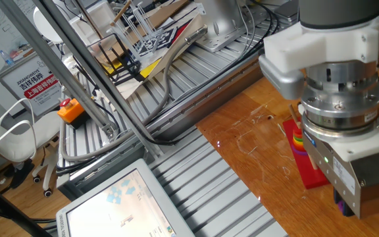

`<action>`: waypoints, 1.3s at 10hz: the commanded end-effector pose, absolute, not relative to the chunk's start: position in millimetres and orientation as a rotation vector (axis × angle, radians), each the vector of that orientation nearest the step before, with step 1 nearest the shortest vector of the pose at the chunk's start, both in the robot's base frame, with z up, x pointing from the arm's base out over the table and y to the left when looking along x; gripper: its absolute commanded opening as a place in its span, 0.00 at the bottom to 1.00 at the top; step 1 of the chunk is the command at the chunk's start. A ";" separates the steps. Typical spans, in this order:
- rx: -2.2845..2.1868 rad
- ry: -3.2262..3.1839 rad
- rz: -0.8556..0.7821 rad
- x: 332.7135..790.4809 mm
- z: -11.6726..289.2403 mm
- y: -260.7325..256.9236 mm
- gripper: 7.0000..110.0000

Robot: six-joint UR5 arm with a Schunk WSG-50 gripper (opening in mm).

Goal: Take out one Hanoi block and throw it aside

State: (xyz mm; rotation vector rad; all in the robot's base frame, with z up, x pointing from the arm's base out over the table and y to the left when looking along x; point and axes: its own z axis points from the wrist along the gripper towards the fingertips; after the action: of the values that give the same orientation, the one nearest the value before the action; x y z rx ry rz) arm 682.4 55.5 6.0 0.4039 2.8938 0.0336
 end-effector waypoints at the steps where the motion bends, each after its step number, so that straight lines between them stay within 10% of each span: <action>1: 0.411 2.887 0.046 683.7 -0.3 55.1 0.00; 13: 0.408 2.887 0.044 682.6 -8.4 54.0 0.00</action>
State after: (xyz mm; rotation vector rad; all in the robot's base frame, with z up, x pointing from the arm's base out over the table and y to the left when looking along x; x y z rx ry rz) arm 683.2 54.6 -8.4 0.3965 2.8828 0.0345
